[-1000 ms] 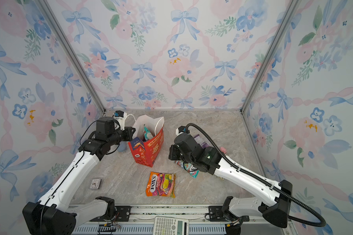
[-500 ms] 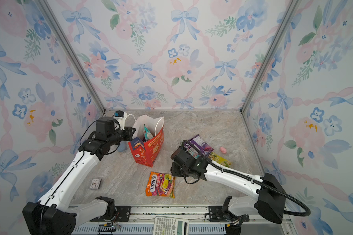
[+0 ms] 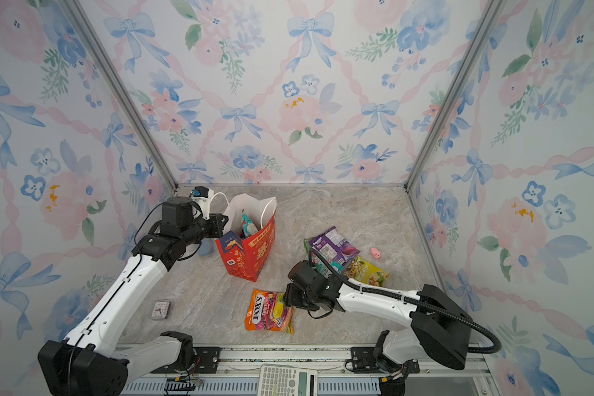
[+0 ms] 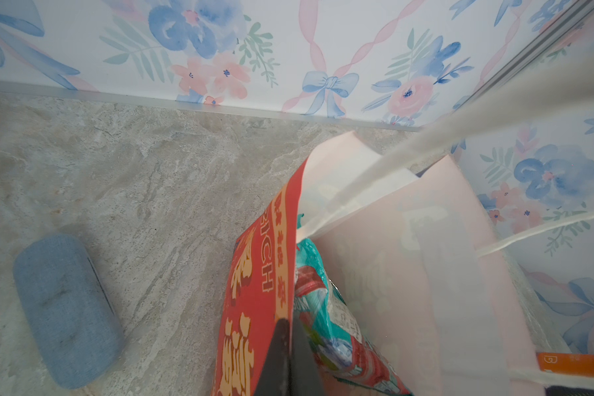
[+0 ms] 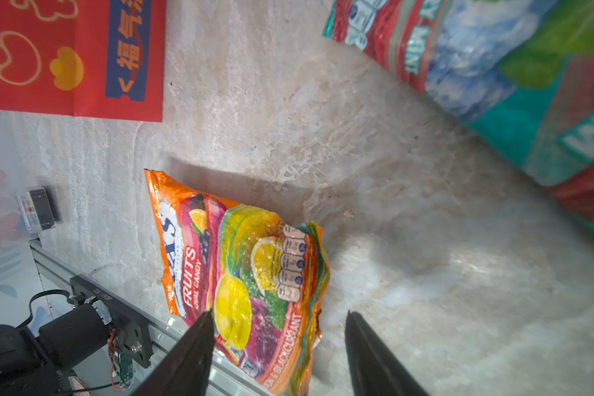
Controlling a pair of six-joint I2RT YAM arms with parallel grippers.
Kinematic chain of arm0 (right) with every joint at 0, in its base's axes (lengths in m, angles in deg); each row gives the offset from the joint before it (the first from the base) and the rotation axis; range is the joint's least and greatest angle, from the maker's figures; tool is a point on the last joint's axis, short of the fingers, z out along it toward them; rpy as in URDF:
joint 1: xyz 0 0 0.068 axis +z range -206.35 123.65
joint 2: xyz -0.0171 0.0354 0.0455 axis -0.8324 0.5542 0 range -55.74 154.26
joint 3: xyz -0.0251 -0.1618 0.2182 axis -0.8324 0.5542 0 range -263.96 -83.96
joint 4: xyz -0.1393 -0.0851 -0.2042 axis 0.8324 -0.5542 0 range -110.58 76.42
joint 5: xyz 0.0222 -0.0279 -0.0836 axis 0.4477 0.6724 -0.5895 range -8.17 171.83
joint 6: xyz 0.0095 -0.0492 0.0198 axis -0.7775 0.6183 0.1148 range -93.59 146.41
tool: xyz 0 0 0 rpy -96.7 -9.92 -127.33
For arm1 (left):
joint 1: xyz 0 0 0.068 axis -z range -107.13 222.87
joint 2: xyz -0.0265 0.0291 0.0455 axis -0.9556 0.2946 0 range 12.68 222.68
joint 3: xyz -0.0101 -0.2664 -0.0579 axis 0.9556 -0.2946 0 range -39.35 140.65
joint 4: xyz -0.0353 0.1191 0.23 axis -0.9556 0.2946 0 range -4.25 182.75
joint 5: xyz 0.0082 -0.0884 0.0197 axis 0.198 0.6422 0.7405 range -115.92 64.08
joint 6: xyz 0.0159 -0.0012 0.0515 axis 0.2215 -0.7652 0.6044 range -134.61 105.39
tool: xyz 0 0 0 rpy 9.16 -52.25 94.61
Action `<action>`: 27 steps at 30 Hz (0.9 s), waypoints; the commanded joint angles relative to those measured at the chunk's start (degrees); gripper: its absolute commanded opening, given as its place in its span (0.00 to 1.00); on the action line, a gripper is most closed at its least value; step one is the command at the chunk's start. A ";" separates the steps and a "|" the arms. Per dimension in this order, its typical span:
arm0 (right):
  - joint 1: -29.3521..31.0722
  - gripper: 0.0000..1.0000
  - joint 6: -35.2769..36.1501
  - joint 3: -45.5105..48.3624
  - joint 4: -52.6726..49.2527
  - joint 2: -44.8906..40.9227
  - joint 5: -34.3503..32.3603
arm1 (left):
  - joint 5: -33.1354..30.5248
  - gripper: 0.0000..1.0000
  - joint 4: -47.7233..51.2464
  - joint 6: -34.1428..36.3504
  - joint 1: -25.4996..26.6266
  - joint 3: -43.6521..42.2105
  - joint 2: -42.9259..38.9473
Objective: Place the snacks into the paper bag
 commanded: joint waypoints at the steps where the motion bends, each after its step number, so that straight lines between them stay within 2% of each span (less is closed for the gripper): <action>1: 0.61 0.64 -2.02 1.37 2.76 1.35 1.35 | 1.24 0.00 -1.73 0.40 -0.48 0.03 -1.19; 12: 0.69 0.60 -2.58 2.04 6.91 5.72 2.71 | 1.09 0.00 -1.74 0.60 -0.49 -0.38 -2.03; 22: 0.34 0.07 -2.63 1.82 6.80 5.68 0.82 | 1.24 0.00 -1.74 0.56 -0.43 -0.26 -1.98; 24: 0.21 0.00 -2.59 1.80 6.72 5.30 0.38 | 1.07 0.00 -1.73 0.64 -0.51 -0.26 -1.94; 27: -0.08 0.00 -2.30 1.74 6.48 4.36 -0.17 | 1.15 0.00 -1.75 0.57 -0.45 -0.16 -1.74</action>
